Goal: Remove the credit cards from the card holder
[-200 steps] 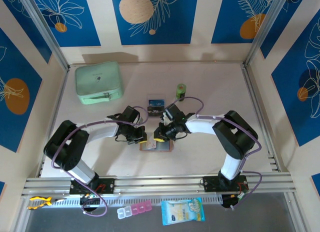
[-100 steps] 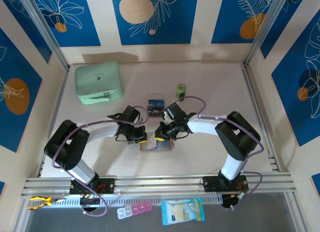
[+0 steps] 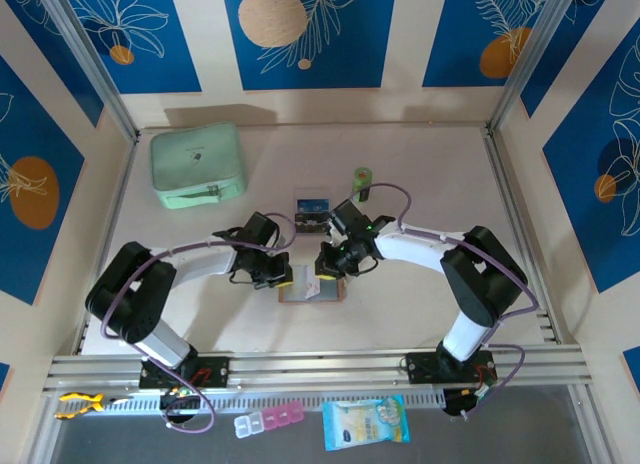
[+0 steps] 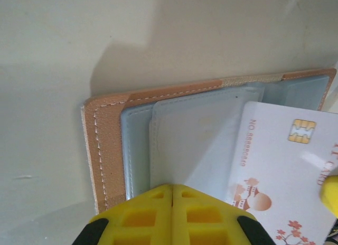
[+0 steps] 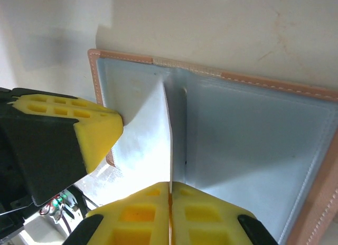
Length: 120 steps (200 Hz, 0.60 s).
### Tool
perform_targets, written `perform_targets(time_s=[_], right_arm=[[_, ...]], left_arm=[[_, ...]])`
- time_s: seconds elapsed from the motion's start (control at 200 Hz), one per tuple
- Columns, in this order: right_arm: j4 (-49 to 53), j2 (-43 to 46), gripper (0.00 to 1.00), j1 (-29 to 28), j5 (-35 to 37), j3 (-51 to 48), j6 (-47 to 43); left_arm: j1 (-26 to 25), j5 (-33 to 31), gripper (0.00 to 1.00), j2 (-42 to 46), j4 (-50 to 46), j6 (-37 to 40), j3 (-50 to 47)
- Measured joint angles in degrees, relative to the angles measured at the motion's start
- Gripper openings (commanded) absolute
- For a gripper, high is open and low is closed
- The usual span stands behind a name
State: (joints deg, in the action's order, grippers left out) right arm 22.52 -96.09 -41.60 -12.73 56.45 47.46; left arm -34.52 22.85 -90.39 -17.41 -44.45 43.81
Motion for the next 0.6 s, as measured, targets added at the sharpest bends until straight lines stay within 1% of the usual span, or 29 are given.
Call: perform_targets(time_s=[0.28, 0.6], right_arm=[[6.88, 0.00, 0.09, -1.62, 4.09, 3.54, -2.08], [8.50, -0.72, 0.08, -2.14, 5.22, 4.48, -2.64]], left_arm=[[0.02, -0.68, 0.01, 1.07, -0.50, 0.00, -0.72], [0.02, -0.79, 0.04, 2.12, -0.70, 0.00, -1.60]])
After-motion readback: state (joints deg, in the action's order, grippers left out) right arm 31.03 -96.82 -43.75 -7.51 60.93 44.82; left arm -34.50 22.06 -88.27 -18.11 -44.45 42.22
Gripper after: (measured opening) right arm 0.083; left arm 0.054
